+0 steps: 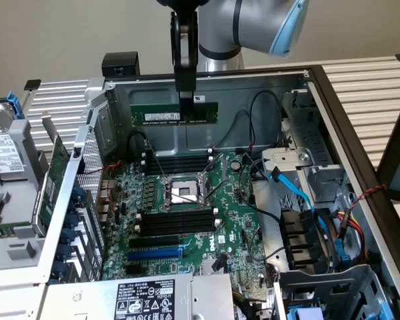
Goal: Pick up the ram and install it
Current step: 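Insert the ram into the slot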
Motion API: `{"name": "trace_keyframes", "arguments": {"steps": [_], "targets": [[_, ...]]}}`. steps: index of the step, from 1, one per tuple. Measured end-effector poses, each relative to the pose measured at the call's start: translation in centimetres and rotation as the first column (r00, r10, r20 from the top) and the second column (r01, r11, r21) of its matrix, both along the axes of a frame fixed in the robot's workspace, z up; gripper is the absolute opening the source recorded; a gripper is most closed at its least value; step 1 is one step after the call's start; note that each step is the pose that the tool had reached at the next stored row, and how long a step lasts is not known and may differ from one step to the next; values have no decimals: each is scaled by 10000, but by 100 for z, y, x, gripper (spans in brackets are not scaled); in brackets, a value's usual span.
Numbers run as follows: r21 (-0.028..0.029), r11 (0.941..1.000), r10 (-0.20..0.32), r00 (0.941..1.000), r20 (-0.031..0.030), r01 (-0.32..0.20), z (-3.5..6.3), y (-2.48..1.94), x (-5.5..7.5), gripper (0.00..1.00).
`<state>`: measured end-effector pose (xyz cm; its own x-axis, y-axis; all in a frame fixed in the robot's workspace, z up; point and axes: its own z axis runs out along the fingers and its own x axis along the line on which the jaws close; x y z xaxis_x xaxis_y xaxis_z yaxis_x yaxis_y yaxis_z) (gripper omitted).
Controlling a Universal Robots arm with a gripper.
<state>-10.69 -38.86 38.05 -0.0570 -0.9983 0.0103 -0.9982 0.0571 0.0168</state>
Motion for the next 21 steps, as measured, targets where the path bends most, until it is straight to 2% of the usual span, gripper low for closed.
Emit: {"name": "trace_keyframes", "arguments": {"steps": [13, 16, 21], "targets": [[3, 10000, -89, 10000, 0, 89, -138, -9, 0, 13], [8, 10000, -58, 10000, 34, 58, -174, -10, 0, 13], [10, 10000, 86, 10000, 35, -86, -219, -9, 0, 13]]}}
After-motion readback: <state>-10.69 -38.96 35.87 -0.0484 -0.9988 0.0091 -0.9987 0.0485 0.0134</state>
